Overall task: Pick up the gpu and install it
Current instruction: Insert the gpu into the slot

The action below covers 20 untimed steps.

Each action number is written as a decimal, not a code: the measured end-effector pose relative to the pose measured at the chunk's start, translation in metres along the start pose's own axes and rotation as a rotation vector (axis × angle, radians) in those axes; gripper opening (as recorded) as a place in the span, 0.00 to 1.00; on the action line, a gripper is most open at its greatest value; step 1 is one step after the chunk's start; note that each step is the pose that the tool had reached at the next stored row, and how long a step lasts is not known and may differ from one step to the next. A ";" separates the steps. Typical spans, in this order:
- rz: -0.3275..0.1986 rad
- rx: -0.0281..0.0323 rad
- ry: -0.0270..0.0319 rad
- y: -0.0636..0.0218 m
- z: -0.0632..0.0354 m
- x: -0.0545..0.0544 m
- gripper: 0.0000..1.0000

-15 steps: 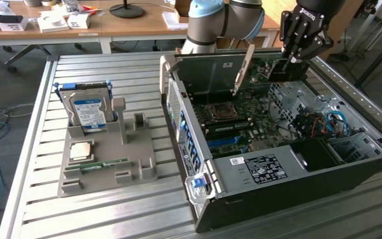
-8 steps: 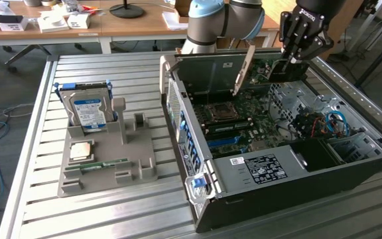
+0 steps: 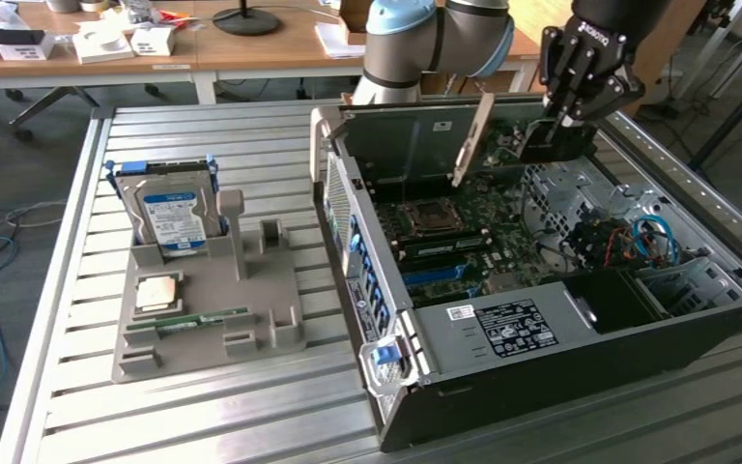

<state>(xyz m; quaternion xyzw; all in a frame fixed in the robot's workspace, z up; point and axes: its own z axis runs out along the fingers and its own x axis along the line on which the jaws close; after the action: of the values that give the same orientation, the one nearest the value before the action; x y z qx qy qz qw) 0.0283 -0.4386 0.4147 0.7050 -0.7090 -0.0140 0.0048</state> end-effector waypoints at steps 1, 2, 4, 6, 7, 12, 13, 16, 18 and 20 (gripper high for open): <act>-0.004 0.0003 0.0001 0.0008 0.0014 0.000 0.26; -0.007 0.0007 0.0003 0.0015 0.0025 0.000 0.26; -0.014 0.0024 0.0003 0.0027 0.0045 0.000 0.26; -0.021 0.0041 0.0006 0.0039 0.0063 0.000 0.26; -0.024 0.0046 0.0007 0.0046 0.0073 0.000 0.26; -0.030 0.0052 0.0011 0.0057 0.0090 0.000 0.26; -0.030 0.0052 0.0011 0.0056 0.0090 0.000 0.26; -0.030 0.0080 0.0006 0.0061 0.0098 0.000 0.26; -0.030 0.0179 0.0011 0.0070 0.0107 0.000 0.26; -0.030 0.0274 0.0011 0.0082 0.0119 0.000 0.26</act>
<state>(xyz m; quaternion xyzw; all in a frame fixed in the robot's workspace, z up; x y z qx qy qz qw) 0.0198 -0.4386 0.4031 0.7156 -0.6985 -0.0040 -0.0047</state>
